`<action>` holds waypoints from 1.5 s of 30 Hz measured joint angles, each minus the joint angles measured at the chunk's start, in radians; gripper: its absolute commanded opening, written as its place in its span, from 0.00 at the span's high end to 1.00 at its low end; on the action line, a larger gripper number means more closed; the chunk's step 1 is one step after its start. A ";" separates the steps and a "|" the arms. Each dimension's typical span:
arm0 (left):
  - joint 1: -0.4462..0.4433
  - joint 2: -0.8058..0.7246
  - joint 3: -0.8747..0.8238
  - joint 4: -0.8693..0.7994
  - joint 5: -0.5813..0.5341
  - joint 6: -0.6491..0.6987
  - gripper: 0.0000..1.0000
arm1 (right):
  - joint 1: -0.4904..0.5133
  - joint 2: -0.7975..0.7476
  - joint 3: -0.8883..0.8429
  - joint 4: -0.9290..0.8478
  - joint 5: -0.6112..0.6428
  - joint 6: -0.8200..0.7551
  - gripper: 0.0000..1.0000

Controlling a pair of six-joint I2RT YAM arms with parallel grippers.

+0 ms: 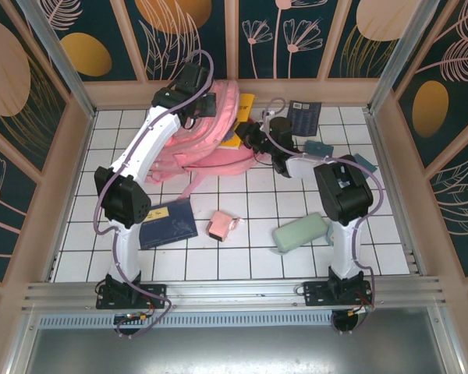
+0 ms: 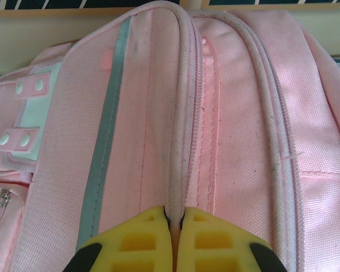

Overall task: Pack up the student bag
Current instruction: Place the book in the student bag.

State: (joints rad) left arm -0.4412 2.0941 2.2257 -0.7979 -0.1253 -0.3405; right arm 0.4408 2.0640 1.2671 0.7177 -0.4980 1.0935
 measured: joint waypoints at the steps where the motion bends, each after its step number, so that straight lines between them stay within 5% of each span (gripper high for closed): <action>1: 0.003 -0.001 0.000 0.001 0.012 -0.006 1.00 | 0.005 0.017 0.014 0.006 0.000 0.008 1.00; 15: 0.024 -0.014 0.000 0.031 0.148 -0.072 1.00 | 0.123 0.270 0.316 0.001 0.016 0.060 1.00; 27: 0.054 -0.022 -0.002 0.047 0.187 -0.100 1.00 | 0.187 0.509 0.634 -0.174 0.031 0.063 0.96; 33: 0.066 -0.050 -0.035 0.053 0.182 -0.100 1.00 | 0.199 0.533 0.696 -0.262 0.032 0.041 0.59; 39: 0.062 -0.092 -0.105 0.076 0.154 -0.091 1.00 | 0.201 0.449 0.585 -0.293 0.057 -0.011 0.44; 45: 0.061 -0.142 -0.190 0.125 0.112 -0.068 1.00 | 0.183 0.312 0.470 -0.389 0.096 -0.084 0.41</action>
State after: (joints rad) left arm -0.3798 1.9518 2.0357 -0.6731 -0.0132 -0.4088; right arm 0.6239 2.3760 1.7370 0.3290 -0.4019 1.0092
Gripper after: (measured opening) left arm 0.053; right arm 0.589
